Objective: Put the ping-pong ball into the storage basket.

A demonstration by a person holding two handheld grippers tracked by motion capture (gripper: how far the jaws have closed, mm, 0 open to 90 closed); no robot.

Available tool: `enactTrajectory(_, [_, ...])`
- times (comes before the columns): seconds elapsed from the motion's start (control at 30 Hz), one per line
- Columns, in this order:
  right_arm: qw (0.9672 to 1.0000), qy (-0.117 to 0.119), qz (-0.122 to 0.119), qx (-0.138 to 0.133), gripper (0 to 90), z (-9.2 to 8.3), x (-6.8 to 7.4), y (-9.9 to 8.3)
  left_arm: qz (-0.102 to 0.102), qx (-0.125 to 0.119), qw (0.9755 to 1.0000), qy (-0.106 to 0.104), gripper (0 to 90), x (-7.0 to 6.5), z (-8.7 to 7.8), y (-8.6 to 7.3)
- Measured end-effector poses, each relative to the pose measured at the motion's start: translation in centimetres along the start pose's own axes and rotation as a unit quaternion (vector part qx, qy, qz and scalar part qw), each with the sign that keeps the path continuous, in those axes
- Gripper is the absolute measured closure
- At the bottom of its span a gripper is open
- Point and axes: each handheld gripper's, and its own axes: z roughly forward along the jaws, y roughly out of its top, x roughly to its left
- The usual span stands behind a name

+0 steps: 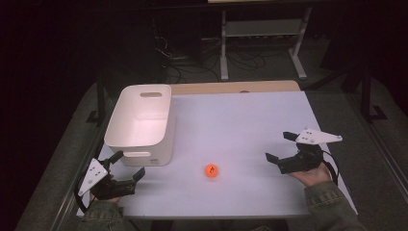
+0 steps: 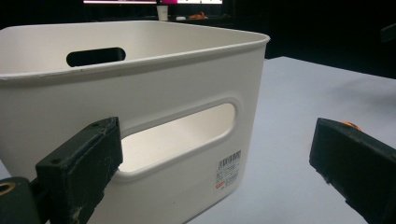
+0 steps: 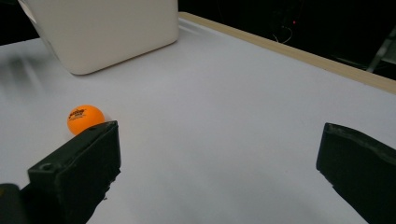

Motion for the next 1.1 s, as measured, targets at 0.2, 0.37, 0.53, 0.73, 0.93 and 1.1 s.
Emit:
enactTrajectory(0.2, [1.0000,0.004,-0.005,0.000,0.0,0.2,0.3,0.3,-0.002,0.002,1.0000,0.001,2.1,0.0,0.0,0.0])
enactTrajectory(0.37, [0.9999,0.009,-0.009,0.006,0.0,0.5,0.6,0.4,-0.001,0.002,1.0000,0.002,2.1,0.0,0.0,0.0])
enactTrajectory(0.53, [0.9998,0.015,-0.014,0.005,0.0,0.8,0.9,0.7,-0.001,0.002,1.0000,0.003,2.1,0.0,0.0,0.0])
enactTrajectory(0.73, [0.9994,0.023,-0.021,0.012,0.0,1.4,1.3,1.0,0.000,0.002,1.0000,0.004,2.1,0.0,0.0,0.0])
enactTrajectory(0.93, [0.9990,0.029,-0.028,0.019,0.0,1.9,1.6,1.2,0.000,0.003,1.0000,0.004,2.1,0.0,0.0,0.0])
enactTrajectory(1.1, [0.9987,0.033,-0.031,0.021,0.0,2.1,1.8,1.5,0.000,0.004,1.0000,0.003,2.1,0.0,0.0,0.0])
